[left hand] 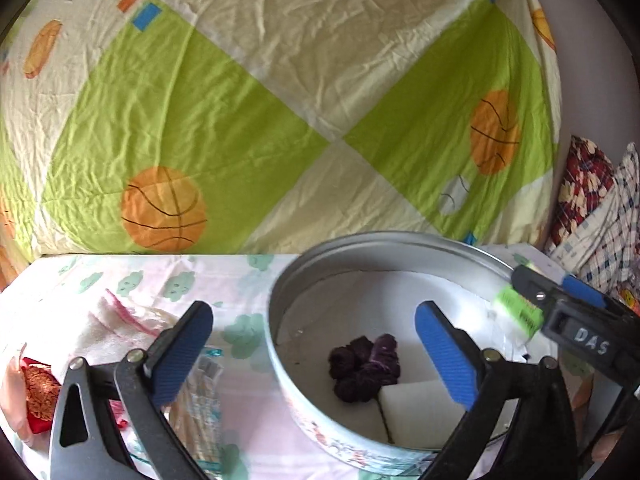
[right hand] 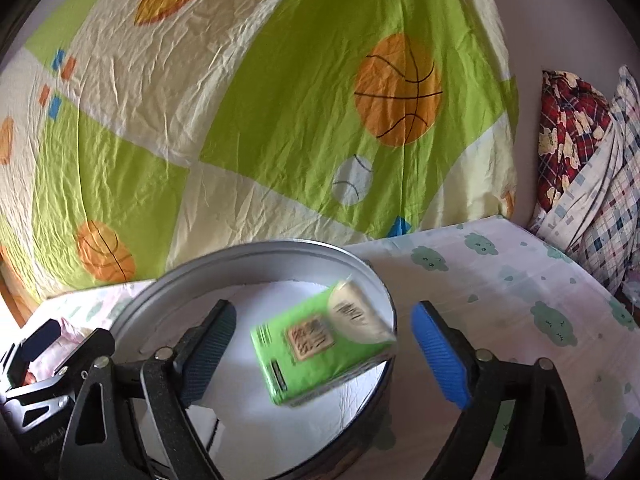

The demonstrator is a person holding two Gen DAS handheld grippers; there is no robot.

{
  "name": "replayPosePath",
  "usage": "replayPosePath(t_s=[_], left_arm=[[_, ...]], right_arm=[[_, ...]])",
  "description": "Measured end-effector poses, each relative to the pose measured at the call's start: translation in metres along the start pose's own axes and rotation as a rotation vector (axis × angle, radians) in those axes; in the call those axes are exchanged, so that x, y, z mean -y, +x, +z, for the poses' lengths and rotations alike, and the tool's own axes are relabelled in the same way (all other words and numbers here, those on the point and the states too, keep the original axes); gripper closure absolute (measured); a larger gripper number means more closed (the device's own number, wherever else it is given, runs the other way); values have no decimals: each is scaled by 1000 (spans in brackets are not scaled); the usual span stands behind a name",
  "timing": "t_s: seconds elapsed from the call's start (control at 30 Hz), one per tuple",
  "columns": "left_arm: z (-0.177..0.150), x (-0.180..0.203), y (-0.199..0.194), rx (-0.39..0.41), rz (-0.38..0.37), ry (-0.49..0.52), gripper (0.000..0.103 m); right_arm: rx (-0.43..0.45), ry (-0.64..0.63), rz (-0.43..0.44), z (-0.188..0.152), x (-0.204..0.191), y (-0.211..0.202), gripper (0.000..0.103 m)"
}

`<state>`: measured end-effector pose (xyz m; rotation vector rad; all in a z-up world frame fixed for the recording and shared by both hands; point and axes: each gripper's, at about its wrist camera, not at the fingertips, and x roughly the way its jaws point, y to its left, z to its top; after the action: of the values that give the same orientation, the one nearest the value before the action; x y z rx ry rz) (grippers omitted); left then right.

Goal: Organize soft objects
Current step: 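Lower the sponge and tissue pack into the tin and open both tools, then withdraw both tools from the tin and move toward the white knit glove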

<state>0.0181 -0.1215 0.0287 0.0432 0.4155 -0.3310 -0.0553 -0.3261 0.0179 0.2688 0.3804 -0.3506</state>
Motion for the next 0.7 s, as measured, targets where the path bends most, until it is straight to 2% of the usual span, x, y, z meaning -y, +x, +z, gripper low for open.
replayPosePath(t_s=[0.1,0.2,0.33,0.5,0.7], left_arm=[[3,-21,-5,22,108,-65,0],[-1,-41,-6,10,154,-133,0],[-9,-53,-8,1,209,-154,0],[-13,-48,-6,-12,194,-121,0],[-13,-30,-9,7,185,-26,0]], right_arm=[[65,60,21,3,7,-11,5],[85,89,11,6,9,-14,5],[115,140,-31,8,19,-19,5],[92,177,-18,9,27,-17,5],[68,113,5,6,13,-14,5]])
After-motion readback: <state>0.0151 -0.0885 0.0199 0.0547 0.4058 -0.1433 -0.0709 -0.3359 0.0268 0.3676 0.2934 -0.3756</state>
